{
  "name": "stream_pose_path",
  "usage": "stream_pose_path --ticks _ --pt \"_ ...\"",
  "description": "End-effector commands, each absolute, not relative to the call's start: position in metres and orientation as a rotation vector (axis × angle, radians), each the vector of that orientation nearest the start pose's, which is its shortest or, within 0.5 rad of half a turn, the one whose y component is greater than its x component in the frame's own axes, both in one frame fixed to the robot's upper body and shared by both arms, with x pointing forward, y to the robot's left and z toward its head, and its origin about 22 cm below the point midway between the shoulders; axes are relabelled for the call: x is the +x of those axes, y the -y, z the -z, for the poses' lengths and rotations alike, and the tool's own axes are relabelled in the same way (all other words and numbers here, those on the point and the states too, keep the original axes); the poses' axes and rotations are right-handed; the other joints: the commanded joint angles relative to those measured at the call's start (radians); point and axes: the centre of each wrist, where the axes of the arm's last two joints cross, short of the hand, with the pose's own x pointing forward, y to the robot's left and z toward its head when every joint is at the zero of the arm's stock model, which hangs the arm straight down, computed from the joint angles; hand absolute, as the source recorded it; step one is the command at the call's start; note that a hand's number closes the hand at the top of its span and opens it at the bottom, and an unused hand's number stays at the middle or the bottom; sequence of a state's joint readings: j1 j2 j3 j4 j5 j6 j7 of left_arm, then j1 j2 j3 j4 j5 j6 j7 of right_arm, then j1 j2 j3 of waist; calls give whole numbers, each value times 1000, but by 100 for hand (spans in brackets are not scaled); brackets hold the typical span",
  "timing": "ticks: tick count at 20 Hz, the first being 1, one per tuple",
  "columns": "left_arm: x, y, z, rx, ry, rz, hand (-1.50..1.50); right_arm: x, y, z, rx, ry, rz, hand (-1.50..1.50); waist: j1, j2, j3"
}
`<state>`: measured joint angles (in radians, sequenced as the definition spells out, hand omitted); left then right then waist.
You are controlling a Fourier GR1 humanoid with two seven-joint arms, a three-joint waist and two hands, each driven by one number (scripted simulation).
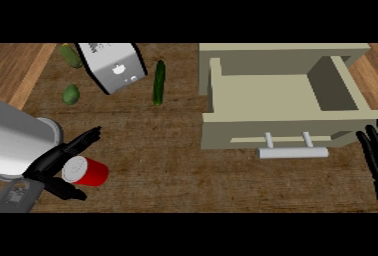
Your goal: Pick up the can, place it into the drawer and close the drawer
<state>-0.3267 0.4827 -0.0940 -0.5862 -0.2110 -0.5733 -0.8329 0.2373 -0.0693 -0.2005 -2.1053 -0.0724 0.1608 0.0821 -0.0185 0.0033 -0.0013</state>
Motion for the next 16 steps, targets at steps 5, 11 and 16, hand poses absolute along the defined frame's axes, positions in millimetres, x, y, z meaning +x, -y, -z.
stream_pose_path --ticks 5,11,16 --pt "277 -372 89 -516 1467 663 -150 151 300 -88 -155 1807 -3 -150 -2 -1 0" --pt "275 -369 92 -552 1457 699 -150 149 292 -94 -163 1797 -12 -150 3 -1 0" --pt "271 -359 96 -607 1457 687 -150 154 295 -92 -170 1810 -28 -150 13 -3 1"
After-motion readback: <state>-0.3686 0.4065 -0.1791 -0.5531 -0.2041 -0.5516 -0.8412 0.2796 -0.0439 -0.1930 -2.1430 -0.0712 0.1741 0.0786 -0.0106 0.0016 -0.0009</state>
